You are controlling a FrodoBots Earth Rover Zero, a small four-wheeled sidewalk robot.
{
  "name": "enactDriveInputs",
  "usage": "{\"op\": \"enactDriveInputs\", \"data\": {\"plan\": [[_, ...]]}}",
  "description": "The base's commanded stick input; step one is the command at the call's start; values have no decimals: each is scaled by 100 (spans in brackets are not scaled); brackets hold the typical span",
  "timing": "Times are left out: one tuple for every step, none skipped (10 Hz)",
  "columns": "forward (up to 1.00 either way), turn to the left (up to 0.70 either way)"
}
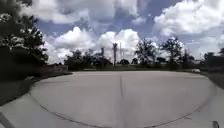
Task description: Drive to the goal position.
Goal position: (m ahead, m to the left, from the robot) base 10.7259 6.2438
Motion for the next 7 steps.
{"op": "enactDriveInputs", "data": {"plan": [[100, 0], [100, 0], [100, 0], [100, 0], [100, 0], [100, 0], [100, 0]]}}
